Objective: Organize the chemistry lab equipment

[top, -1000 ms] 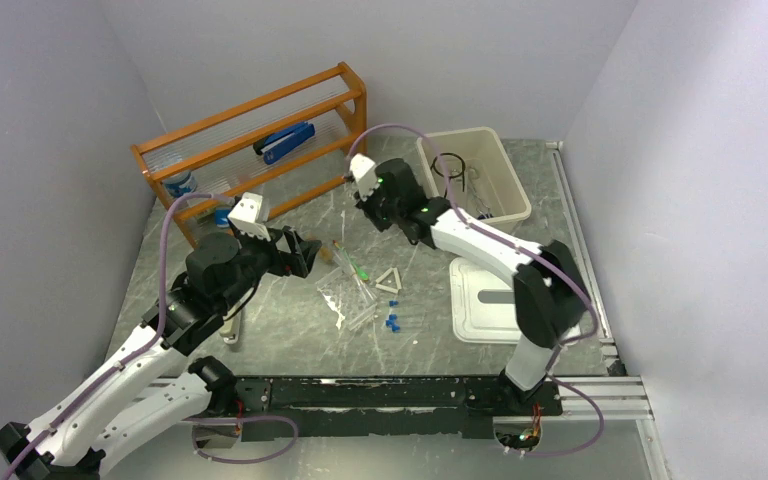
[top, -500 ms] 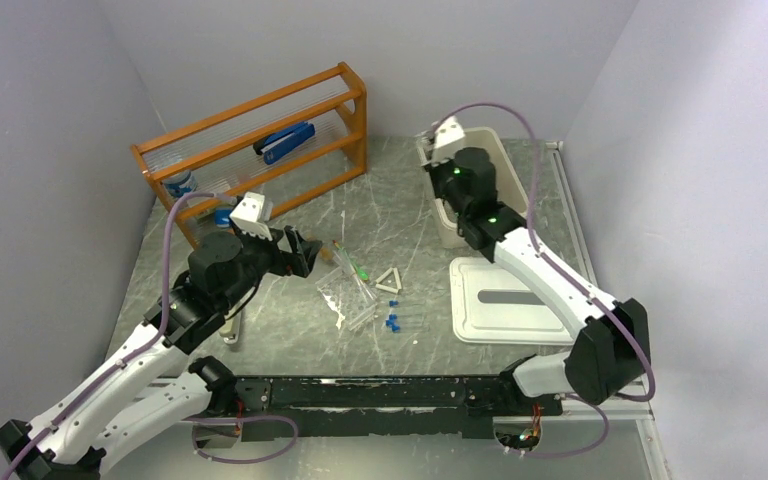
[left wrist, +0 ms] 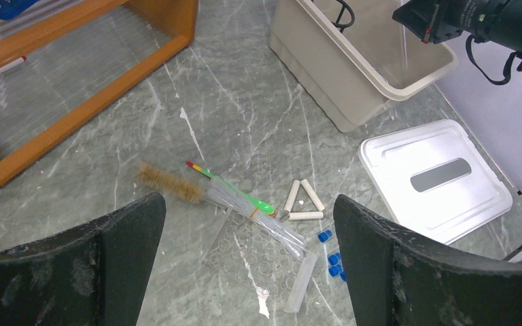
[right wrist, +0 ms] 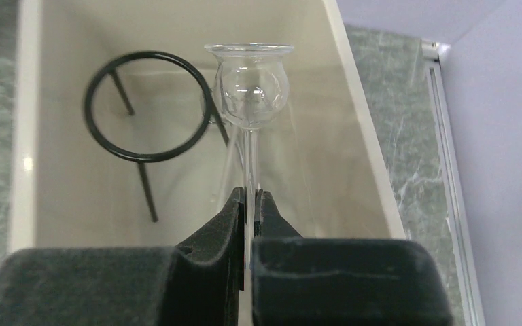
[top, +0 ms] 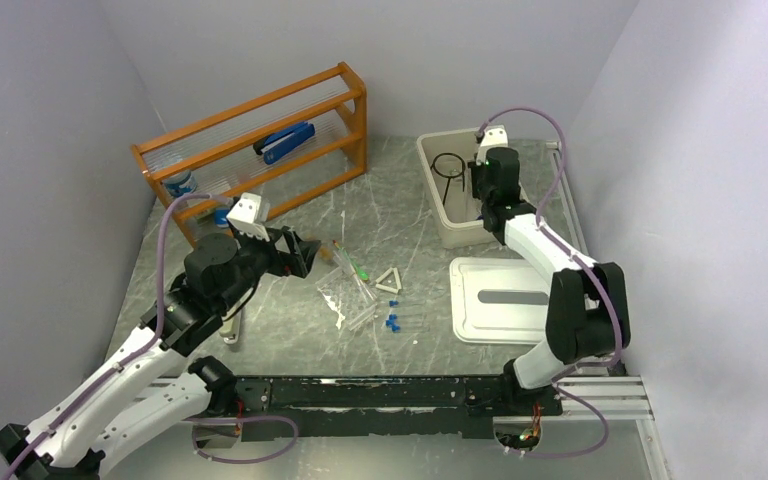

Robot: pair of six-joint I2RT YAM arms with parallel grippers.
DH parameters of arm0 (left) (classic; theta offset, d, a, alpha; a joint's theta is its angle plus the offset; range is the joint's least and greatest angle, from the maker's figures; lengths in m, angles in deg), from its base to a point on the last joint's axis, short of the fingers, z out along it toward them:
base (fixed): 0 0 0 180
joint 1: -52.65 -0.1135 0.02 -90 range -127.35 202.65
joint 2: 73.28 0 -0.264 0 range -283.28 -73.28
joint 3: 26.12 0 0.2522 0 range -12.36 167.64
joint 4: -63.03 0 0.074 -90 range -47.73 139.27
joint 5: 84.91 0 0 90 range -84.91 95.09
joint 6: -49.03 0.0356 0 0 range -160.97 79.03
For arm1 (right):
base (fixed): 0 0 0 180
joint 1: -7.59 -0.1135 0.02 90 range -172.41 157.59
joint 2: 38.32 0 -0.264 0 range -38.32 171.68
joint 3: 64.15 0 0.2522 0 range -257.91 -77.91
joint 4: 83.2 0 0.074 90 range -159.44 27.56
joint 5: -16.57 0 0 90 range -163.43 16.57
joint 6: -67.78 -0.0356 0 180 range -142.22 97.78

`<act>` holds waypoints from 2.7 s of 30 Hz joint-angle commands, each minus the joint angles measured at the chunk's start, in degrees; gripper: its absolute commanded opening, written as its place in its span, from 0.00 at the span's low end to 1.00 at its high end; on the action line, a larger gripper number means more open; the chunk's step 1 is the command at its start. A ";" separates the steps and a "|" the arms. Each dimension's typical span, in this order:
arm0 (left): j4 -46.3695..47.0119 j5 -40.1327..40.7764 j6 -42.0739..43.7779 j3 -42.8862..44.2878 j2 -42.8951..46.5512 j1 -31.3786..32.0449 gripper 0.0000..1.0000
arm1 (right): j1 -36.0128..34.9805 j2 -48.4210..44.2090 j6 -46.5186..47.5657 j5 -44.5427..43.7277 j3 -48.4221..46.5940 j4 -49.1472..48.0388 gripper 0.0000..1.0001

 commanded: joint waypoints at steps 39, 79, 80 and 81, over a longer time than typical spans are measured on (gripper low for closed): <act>0.73 0.28 -0.18 0.19 -3.98 -0.36 0.97 | 9.83 21.34 -7.79 14.62 -4.83 -0.46 0.22; -10.17 23.47 -8.39 1.68 1.92 -0.33 0.93 | -33.46 15.06 -31.70 11.36 -9.53 19.60 0.57; -9.94 23.51 -8.43 1.46 2.28 -0.33 0.93 | -34.09 16.36 -31.81 12.16 -9.74 18.95 0.57; -9.76 23.48 -8.40 1.30 2.65 -0.33 0.93 | -34.53 17.43 -32.13 12.51 -9.73 18.26 0.57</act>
